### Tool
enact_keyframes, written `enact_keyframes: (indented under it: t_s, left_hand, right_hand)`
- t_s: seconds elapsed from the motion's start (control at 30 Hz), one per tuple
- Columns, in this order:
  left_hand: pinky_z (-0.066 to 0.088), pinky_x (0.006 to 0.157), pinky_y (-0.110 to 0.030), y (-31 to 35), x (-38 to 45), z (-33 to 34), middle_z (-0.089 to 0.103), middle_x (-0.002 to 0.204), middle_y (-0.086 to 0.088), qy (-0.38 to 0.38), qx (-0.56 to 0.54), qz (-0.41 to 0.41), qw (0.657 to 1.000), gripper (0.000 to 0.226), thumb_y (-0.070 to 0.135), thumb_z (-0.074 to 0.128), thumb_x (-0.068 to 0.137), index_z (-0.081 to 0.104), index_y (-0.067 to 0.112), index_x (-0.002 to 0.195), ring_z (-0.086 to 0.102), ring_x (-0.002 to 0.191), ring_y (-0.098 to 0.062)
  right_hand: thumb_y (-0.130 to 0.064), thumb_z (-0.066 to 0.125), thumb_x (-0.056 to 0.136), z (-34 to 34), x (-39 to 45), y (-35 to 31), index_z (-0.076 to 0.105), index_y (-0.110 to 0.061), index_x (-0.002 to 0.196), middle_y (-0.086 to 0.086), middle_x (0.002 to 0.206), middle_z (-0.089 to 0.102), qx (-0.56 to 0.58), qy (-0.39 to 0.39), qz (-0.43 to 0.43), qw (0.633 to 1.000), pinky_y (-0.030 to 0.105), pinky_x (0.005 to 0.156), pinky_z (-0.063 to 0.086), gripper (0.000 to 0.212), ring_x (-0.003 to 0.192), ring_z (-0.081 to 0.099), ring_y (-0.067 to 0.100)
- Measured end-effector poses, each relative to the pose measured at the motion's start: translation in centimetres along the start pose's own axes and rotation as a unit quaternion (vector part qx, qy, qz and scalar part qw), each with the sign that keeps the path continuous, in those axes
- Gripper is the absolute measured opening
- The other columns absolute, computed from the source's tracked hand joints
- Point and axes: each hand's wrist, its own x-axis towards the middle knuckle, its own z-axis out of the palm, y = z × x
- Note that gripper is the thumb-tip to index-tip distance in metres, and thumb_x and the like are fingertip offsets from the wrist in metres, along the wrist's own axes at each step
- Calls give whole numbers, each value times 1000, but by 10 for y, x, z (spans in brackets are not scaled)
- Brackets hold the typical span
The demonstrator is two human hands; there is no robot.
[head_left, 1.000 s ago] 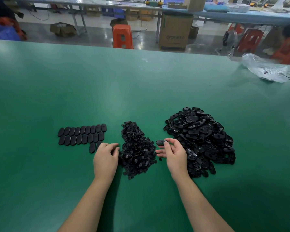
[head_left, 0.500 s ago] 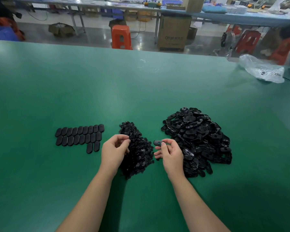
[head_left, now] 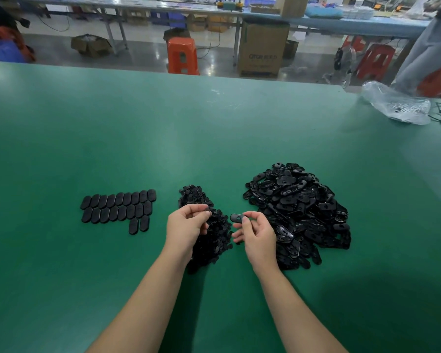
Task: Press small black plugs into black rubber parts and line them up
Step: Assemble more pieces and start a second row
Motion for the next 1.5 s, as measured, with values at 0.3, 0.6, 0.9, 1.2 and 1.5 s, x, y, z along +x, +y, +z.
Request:
enact_keyframes:
  t_s: [0.3, 0.6, 0.9, 1.2, 1.5]
  left_hand:
    - [47, 48, -19, 1, -4, 13, 65, 59, 3, -18, 52, 0, 998, 17, 0, 69, 87, 78, 14, 86, 53, 48, -8]
    - [52, 51, -26, 2, -11, 39, 70, 64, 3, -29, 218, 46, 974, 11, 8, 70, 83, 72, 19, 79, 59, 49, -10]
    - [54, 67, -26, 3, -14, 52, 72, 73, 7, -23, 292, 51, 955, 13, 16, 70, 84, 74, 24, 74, 67, 72, -12]
    - [40, 51, -18, 3, -13, 51, 70, 67, 9, -39, 304, 39, 951, 16, 15, 71, 83, 73, 24, 69, 57, 57, -7]
    - [37, 50, -10, 2, -15, 52, 69, 70, 9, -21, 301, 63, 951, 18, 16, 73, 84, 70, 27, 71, 58, 61, -2]
  right_hand:
    - [-13, 54, 103, 1, 0, 0, 60, -19, 100, 4, 85, 77, -1, 3, -3, 1000, 36, 60, 59, 9, 63, 70, 22]
    - [-9, 55, 100, -1, -2, -2, 61, -20, 100, 5, 82, 77, -9, -6, -5, 1000, 37, 64, 59, 12, 65, 73, 23]
    - [-11, 60, 97, -2, -2, -2, 63, -25, 96, -2, 80, 76, -62, 19, -26, 998, 23, 70, 55, 15, 73, 68, 9]
    - [-7, 58, 97, -2, -4, -3, 63, -25, 96, -5, 83, 75, -57, 12, -31, 998, 13, 68, 48, 19, 73, 63, 1]
    - [-11, 57, 99, -3, -2, -2, 64, -25, 100, -4, 90, 76, -56, 0, -15, 998, 21, 74, 50, 15, 78, 64, 4]
